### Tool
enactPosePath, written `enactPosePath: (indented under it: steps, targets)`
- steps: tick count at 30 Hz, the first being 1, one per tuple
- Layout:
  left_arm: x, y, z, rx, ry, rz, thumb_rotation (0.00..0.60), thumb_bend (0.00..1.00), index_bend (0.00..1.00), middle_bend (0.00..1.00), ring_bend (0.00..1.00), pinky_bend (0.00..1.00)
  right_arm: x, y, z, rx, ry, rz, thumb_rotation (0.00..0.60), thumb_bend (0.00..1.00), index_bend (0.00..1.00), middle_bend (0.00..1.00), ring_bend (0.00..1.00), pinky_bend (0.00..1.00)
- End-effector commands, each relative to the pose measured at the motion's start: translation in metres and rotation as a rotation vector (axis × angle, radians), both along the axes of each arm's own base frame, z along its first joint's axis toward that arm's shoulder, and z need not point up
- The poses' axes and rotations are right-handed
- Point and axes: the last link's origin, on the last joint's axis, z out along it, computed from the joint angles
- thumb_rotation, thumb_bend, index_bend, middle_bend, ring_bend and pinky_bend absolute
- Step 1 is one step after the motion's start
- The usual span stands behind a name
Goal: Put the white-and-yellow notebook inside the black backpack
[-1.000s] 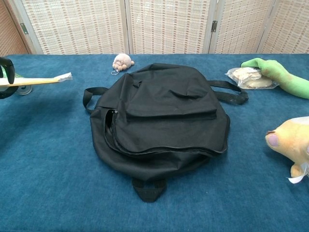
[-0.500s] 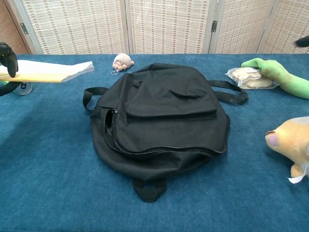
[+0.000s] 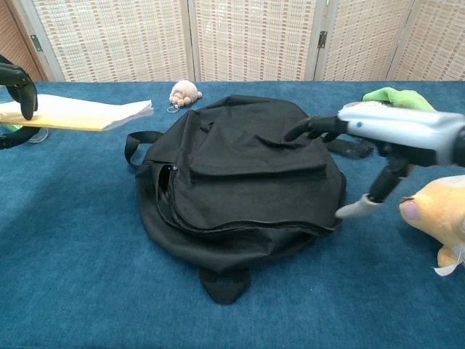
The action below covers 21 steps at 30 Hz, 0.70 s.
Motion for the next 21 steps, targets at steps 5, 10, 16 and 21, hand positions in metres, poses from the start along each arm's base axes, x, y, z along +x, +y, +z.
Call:
enactPosePath:
  steps: [5, 10, 16, 21]
  targets:
    - [0.000, 0.000, -0.001, -0.003, 0.004, 0.003, 0.600, 0.52, 0.69, 0.57, 0.51, 0.29, 0.021, -0.008, -0.028, 0.068, -0.008, -0.001, 0.600, 0.17, 0.20, 0.12, 0.13, 0.16]
    - [-0.001, 0.000, -0.001, -0.003, 0.003, 0.010, 0.600, 0.52, 0.69, 0.57, 0.51, 0.29, 0.029, -0.010, -0.041, 0.096, -0.005, -0.008, 0.600, 0.17, 0.21, 0.13, 0.13, 0.16]
    - [-0.003, 0.000, -0.003, -0.009, 0.004, 0.018, 0.600, 0.52, 0.69, 0.57, 0.51, 0.29, 0.032, -0.010, -0.056, 0.124, 0.028, -0.013, 0.600, 0.17, 0.21, 0.13, 0.14, 0.16]
    - [-0.003, 0.000, -0.003, -0.009, 0.001, 0.017, 0.600, 0.52, 0.68, 0.56, 0.51, 0.29, 0.032, -0.012, -0.062, 0.114, 0.066, -0.011, 0.600, 0.17, 0.21, 0.13, 0.15, 0.16]
